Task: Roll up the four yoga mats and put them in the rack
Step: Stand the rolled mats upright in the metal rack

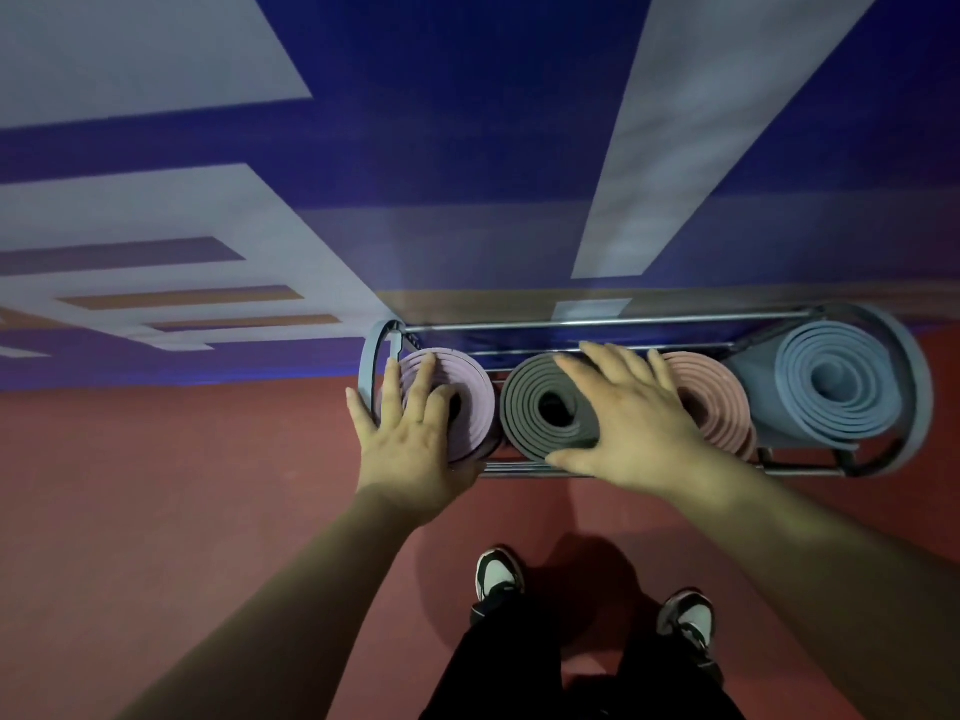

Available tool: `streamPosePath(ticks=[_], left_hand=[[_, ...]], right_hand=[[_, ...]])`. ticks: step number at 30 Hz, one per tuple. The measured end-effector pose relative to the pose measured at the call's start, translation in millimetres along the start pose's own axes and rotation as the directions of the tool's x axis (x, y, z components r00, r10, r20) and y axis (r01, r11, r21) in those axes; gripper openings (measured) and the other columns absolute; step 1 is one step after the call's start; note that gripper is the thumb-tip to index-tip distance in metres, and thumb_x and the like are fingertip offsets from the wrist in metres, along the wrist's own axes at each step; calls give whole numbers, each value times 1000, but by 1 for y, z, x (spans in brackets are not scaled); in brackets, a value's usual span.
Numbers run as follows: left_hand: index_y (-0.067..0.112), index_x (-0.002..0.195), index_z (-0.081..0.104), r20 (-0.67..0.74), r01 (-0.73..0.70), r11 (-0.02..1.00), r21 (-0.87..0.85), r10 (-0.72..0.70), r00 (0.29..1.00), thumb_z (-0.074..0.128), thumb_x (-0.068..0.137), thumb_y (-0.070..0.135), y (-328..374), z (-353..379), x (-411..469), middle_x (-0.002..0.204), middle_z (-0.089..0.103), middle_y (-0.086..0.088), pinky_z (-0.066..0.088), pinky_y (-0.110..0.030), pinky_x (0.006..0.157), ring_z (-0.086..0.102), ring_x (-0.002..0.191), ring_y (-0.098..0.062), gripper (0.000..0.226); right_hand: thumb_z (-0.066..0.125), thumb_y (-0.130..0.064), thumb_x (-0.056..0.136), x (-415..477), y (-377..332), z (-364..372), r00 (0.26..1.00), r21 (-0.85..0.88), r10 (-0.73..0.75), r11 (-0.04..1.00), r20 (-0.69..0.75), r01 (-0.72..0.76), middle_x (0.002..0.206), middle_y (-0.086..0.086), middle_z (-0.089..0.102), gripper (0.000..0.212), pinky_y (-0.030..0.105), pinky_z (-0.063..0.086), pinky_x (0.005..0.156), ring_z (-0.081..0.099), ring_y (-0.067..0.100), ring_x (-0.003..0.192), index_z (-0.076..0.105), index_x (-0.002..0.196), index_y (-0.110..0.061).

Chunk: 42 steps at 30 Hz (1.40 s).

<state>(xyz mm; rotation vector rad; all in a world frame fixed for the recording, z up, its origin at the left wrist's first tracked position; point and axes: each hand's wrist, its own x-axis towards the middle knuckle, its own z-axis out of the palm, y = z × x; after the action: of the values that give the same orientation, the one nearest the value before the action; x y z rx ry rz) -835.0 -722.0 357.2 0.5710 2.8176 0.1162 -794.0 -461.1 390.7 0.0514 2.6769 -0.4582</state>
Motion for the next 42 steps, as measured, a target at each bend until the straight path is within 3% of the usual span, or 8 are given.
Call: streamPosePath(ticks=[5, 11, 15, 19, 23, 30, 34, 42], left_hand=[[41, 149, 30, 33, 24, 999, -38, -23, 999, 66, 70, 66, 40, -1, -15, 164, 15, -11, 14, -72, 115, 11, 150, -44, 90], [47, 157, 14, 119, 28, 997, -70, -20, 993, 53, 84, 69, 109, -6, -15, 169, -8, -8, -1, -70, 116, -10, 152, -41, 85], [50, 156, 9, 79, -5, 995, -98, 12, 997, 50, 85, 70, 151, -14, -8, 168, -2, -10, -1, -70, 117, -10, 152, -42, 85], [59, 152, -4, 255, -79, 993, -92, 101, 962, 48, 88, 73, 193, -15, -7, 166, -25, 2, -1, -70, 116, -16, 150, -48, 83], [65, 146, -17, 367, -40, 999, -12, 42, 929, 40, 87, 80, 207, -2, -5, 164, -31, 4, -4, -75, 113, -19, 147, -55, 83], [62, 150, -4, 370, -16, 999, -38, 29, 928, 64, 77, 76, 215, -7, -2, 165, -27, 6, -3, -75, 114, -17, 149, -51, 101], [59, 150, 1, 361, 16, 1000, -10, -12, 932, 77, 68, 70, 222, -2, -3, 165, -26, 6, -3, -77, 113, -21, 148, -51, 112], [52, 151, 1, 284, 38, 994, 104, -66, 957, 72, 80, 60, 221, 17, -8, 165, -21, 0, 1, -78, 113, -21, 148, -51, 101]], right_hand=[[50, -86, 75, -24, 28, -1, 984, 32, 157, 987, -88, -155, 169, -2, 10, 97, 56, 3, 124, 4, 25, 155, 18, 156, -42], [57, -67, 79, -50, 80, -19, 861, 72, 370, 927, -347, -369, 159, 14, 34, 82, 59, 21, 118, 29, 37, 145, 43, 147, -25], [59, -70, 73, -70, 116, -23, 811, 80, 540, 840, -225, -537, 157, 15, 34, 94, 59, 20, 118, 32, 37, 143, 29, 152, -28], [63, -70, 76, -89, 136, -20, 862, 128, 499, 864, -85, -487, 157, 8, 39, 102, 50, 27, 117, 38, 30, 143, 17, 158, -29], [70, -54, 78, -105, 149, -23, 904, 218, 424, 888, -50, -405, 158, 7, 39, 101, 43, 31, 116, 38, 30, 143, 19, 160, -27], [71, -49, 74, -120, 159, -18, 940, 180, 339, 927, -25, -329, 150, 1, 41, 102, 42, 40, 109, 41, 25, 136, 17, 159, -30], [76, -60, 66, -123, 171, -13, 947, 76, 321, 944, -5, -320, 146, -4, 45, 120, 39, 31, 105, 36, 22, 132, 5, 159, -33], [78, -65, 69, -106, 178, -9, 954, 45, 293, 956, -57, -291, 154, -6, 40, 126, 39, 24, 110, 31, 18, 141, -5, 159, -35]])
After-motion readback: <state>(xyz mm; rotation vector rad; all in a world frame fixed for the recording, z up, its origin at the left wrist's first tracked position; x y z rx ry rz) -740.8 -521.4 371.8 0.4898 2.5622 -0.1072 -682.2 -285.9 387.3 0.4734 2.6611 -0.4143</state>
